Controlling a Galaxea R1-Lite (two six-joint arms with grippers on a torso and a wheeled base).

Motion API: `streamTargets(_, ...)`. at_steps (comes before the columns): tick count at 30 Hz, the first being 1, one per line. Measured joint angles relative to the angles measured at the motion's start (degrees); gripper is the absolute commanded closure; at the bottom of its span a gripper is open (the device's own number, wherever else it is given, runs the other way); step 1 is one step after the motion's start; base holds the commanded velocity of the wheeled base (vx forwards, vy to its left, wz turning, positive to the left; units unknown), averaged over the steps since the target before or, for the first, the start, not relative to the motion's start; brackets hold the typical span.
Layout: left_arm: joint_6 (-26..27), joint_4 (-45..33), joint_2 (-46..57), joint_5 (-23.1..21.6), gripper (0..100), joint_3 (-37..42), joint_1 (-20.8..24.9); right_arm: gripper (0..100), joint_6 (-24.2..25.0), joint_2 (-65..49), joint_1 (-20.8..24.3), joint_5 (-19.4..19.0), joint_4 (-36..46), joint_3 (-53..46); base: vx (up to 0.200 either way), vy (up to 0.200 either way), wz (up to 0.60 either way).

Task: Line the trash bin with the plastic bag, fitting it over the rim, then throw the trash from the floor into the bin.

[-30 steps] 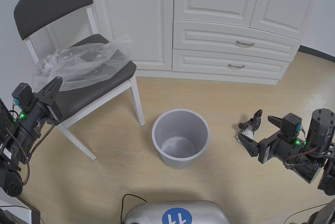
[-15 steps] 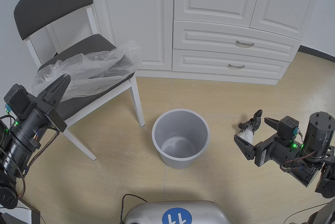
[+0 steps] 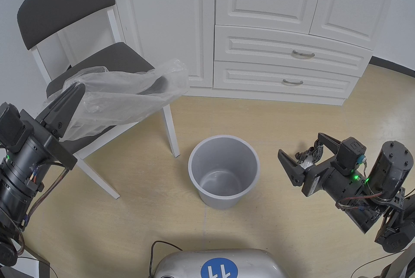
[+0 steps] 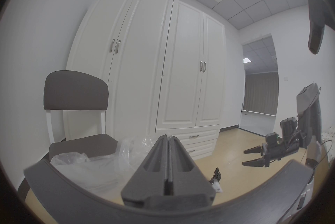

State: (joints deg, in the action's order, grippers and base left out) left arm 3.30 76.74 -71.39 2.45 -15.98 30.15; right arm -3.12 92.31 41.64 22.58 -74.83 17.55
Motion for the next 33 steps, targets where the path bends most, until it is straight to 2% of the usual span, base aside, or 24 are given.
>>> streamTargets(7, 0.33, -0.10, 2.56, 0.06, 100, 0.35, 3.97, 0, 0.59, 5.35, 1.79, 0.46, -6.13, -1.05, 0.000, 0.000, 0.00)
streamTargets(15, 0.46, -0.13, 4.61, -0.11, 100, 2.18, 9.68, 0, 2.96, 5.88, 2.29, 0.51, -5.78, -0.17, 0.000, 0.000, 0.00)
streamTargets(20, 0.37, -0.73, 5.11, -0.46, 100, 3.50, 12.30, 0, 4.16, 4.17, -0.16, 0.46, -2.93, 2.58, 0.000, 0.000, 0.00)
streamTargets(24, 0.11, -1.41, 5.35, -0.56, 100, 4.02, 13.86, 0, 6.60, 1.82, -2.65, 0.40, 5.72, 5.29, 0.000, 0.000, 0.00)
streamTargets(27, -0.22, -1.66, 5.49, -0.57, 100, 4.22, 14.67, 0, 9.24, -0.77, -3.72, -0.28, 16.58, 7.96, 0.000, 0.000, 0.00)
streamTargets(33, -0.90, -1.99, 5.99, -0.82, 100, 4.49, 15.99, 0, 15.30, -6.31, -4.85, -4.96, 39.36, 15.13, 0.000, 0.000, 0.00)
